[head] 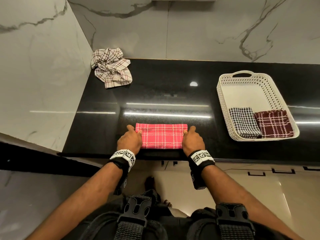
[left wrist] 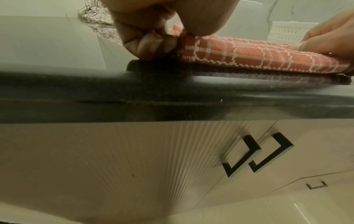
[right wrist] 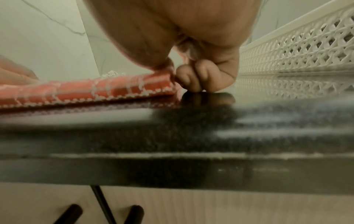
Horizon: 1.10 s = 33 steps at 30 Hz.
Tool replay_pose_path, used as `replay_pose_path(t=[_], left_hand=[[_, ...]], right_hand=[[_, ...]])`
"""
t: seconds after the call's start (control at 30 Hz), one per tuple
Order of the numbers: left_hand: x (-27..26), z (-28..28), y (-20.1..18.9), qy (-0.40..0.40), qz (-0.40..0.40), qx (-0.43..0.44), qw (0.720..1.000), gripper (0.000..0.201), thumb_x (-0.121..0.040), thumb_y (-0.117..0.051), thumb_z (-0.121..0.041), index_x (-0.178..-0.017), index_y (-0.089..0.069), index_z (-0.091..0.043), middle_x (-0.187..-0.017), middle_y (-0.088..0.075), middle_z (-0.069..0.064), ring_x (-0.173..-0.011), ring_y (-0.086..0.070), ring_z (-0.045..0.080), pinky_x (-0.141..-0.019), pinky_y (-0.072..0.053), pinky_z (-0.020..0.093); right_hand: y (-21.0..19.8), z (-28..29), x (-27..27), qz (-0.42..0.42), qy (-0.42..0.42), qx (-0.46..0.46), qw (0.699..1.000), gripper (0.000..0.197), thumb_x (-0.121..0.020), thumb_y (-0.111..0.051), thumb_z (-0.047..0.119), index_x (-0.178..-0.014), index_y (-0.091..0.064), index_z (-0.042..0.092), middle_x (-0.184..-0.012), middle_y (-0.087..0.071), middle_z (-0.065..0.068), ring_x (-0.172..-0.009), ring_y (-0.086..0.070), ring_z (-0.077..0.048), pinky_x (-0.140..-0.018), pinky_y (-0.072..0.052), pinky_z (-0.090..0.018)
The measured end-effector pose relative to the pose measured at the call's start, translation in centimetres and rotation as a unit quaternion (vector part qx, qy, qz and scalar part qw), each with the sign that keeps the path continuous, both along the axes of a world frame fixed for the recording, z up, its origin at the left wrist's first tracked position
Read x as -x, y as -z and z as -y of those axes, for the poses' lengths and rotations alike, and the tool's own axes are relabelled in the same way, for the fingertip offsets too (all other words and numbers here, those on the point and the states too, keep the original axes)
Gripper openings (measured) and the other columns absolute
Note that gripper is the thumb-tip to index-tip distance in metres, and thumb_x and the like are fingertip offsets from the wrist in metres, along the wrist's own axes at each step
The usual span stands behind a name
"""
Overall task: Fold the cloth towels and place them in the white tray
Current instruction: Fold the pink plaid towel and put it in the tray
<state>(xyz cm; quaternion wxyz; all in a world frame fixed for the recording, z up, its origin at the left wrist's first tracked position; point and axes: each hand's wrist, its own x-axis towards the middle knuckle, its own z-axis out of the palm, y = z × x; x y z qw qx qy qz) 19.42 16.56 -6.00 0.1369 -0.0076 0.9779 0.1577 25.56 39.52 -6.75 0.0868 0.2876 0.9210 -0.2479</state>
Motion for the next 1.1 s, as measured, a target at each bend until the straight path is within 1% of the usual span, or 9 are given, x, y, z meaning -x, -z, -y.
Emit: replay_pose_path(t=[0.13, 0.2, 0.3, 0.47, 0.67, 0.8, 0.93, 1.03, 1.1], left_hand=[[-0.6, 0.3, 0.1, 0.101, -0.17, 0.003, 0.98, 0.048, -0.093, -0.052, -0.04, -0.127, -0.045, -0.008, -0.119, -0.054, 0.014, -0.105, -0.054, 0.034, -0.088, -0.043, 0.048], [-1.0, -0.6, 0.4, 0.223, -0.215, 0.0, 0.951, 0.053, -0.089, -0.048, -0.033, -0.135, -0.047, -0.007, -0.135, -0.051, 0.015, -0.125, -0.047, 0.035, -0.107, -0.036, 0.048], [-1.2, -2.2, 1.5, 0.361, -0.171, 0.064, 0.914, 0.062, -0.095, -0.035, -0.037, -0.148, -0.041, -0.006, -0.157, -0.036, 0.015, -0.148, -0.028, 0.032, -0.121, -0.018, 0.049], [-0.6, 0.6, 3.7, 0.33, -0.072, 0.126, 0.933, 0.084, -0.095, -0.022, -0.063, -0.155, -0.027, -0.005, -0.162, -0.023, 0.015, -0.151, -0.021, 0.029, -0.12, -0.017, 0.053], [0.8, 2.0, 3.3, 0.365, -0.072, 0.155, 0.915, 0.094, -0.087, 0.01, -0.072, -0.158, -0.001, -0.011, -0.166, 0.005, 0.008, -0.153, 0.004, 0.022, -0.123, 0.001, 0.048], [1.0, 1.5, 2.1, 0.337, -0.076, 0.173, 0.923, 0.087, -0.09, 0.001, -0.066, -0.158, -0.002, -0.013, -0.166, 0.006, 0.008, -0.153, 0.009, 0.026, -0.122, 0.007, 0.051], [-2.2, -0.7, 1.3, 0.379, -0.146, 0.106, 0.908, 0.065, -0.097, -0.032, -0.046, -0.151, -0.035, -0.011, -0.161, -0.026, 0.015, -0.149, -0.023, 0.034, -0.121, -0.015, 0.053], [-4.9, -2.4, 2.0, 0.456, -0.129, 0.077, 0.877, 0.055, -0.094, -0.039, -0.044, -0.14, -0.052, -0.015, -0.147, -0.05, 0.009, -0.131, -0.05, 0.03, -0.11, -0.038, 0.049], [-4.9, -2.5, 1.9, 0.431, -0.095, 0.081, 0.893, 0.055, -0.092, -0.036, -0.045, -0.137, -0.056, -0.019, -0.143, -0.054, 0.005, -0.127, -0.054, 0.028, -0.107, -0.04, 0.05]], right_hand=[[-0.5, 0.5, -0.8, -0.088, -0.067, -0.133, 0.985, 0.02, -0.095, -0.046, 0.019, -0.113, -0.047, 0.011, -0.111, -0.053, -0.011, -0.1, -0.054, -0.033, -0.082, -0.043, -0.046], [-0.9, 1.9, -0.8, -0.104, -0.176, -0.134, 0.97, 0.035, -0.094, -0.045, 0.021, -0.127, -0.045, 0.012, -0.127, -0.049, -0.011, -0.119, -0.047, -0.033, -0.097, -0.038, -0.05], [-0.2, 4.1, 0.0, -0.024, -0.315, -0.064, 0.947, 0.062, -0.103, -0.033, 0.035, -0.157, -0.011, 0.012, -0.166, -0.004, -0.008, -0.153, 0.001, -0.025, -0.12, -0.004, -0.059], [2.1, 2.0, -0.4, 0.078, -0.334, -0.093, 0.935, 0.09, -0.094, -0.019, 0.071, -0.156, 0.015, 0.015, -0.161, 0.027, -0.003, -0.148, 0.026, -0.021, -0.116, 0.017, -0.059], [2.2, -0.4, -2.2, 0.109, -0.316, -0.119, 0.935, 0.113, -0.082, -0.016, 0.087, -0.153, 0.02, 0.007, -0.161, 0.027, -0.014, -0.148, 0.025, -0.03, -0.116, 0.014, -0.062], [0.4, 0.3, -2.9, 0.129, -0.222, -0.132, 0.957, 0.114, -0.084, -0.019, 0.084, -0.155, 0.006, -0.002, -0.163, 0.008, -0.023, -0.15, 0.013, -0.038, -0.117, 0.01, -0.063], [-1.6, 0.4, -0.8, -0.002, -0.249, -0.142, 0.958, 0.088, -0.095, -0.037, 0.065, -0.155, -0.013, 0.006, -0.164, -0.008, -0.015, -0.152, 0.0, -0.032, -0.118, -0.002, -0.062], [-0.6, -0.6, 0.1, 0.013, -0.317, -0.085, 0.944, 0.078, -0.097, -0.041, 0.057, -0.156, -0.013, 0.014, -0.165, -0.01, -0.008, -0.153, 0.0, -0.026, -0.119, -0.003, -0.062], [0.2, -1.3, -0.3, 0.044, -0.314, -0.079, 0.945, 0.076, -0.097, -0.041, 0.055, -0.156, -0.015, 0.016, -0.163, -0.015, -0.006, -0.151, -0.008, -0.028, -0.118, -0.007, -0.064]])
